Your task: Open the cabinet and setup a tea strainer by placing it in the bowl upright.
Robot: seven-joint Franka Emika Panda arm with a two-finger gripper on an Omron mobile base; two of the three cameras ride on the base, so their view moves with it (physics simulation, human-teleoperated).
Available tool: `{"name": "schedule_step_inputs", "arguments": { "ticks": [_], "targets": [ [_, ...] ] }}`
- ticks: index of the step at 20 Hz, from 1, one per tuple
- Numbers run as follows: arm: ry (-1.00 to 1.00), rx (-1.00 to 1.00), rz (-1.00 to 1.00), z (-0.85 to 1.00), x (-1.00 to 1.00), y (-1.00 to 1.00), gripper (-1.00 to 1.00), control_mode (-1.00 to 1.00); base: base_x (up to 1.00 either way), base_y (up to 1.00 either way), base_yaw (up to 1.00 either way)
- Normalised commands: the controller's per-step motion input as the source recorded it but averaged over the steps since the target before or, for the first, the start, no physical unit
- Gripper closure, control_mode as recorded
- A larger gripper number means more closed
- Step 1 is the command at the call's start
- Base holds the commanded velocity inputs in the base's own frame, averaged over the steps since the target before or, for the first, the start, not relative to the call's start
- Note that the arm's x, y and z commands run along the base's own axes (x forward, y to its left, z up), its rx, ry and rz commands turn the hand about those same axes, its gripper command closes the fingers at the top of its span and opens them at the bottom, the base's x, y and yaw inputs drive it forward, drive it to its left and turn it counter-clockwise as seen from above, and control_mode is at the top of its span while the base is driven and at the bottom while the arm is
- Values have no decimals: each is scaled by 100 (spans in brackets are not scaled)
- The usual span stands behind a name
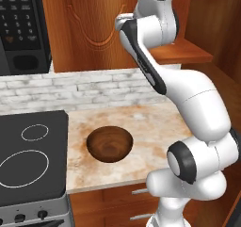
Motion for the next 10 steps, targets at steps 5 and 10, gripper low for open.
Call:
{"name": "schedule_step_inputs", "arguments": {
  "ticks": [5,10],
  "targets": [
    [0,0,0,-6,13,0,100,-100,0,0,0],
    [0,0,0,0,12,0,100,-100,0,0,0]
  ]
}}
